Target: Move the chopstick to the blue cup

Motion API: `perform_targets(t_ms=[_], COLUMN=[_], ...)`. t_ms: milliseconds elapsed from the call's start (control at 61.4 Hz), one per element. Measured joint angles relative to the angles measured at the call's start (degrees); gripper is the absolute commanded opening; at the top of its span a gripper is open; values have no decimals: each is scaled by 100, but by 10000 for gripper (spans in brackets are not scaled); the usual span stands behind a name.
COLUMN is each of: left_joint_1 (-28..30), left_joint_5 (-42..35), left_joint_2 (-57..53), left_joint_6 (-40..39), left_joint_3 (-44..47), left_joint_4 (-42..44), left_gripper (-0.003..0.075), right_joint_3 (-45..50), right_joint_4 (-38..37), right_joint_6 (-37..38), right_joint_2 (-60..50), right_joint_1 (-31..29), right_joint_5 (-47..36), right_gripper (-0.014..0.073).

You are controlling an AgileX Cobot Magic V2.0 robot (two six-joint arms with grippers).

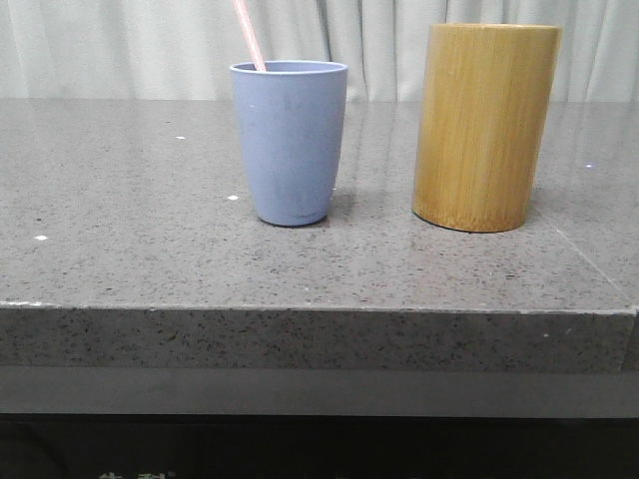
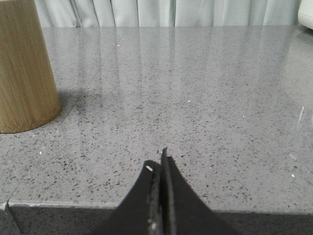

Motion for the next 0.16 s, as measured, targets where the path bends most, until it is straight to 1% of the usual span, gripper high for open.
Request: perform_targets(t_ms=[163], left_joint_1=[0], left_joint_5=[0], left_joint_2=[0], left_joint_6=[0], left_joint_3=[0], left_joint_4=[0], left_gripper=[-19], right_joint_3=[0], right_joint_4=[0], right_joint_6=[9], right_joint_2=[0], right_joint_1=[0], right_joint_5=[0], right_gripper=[-117])
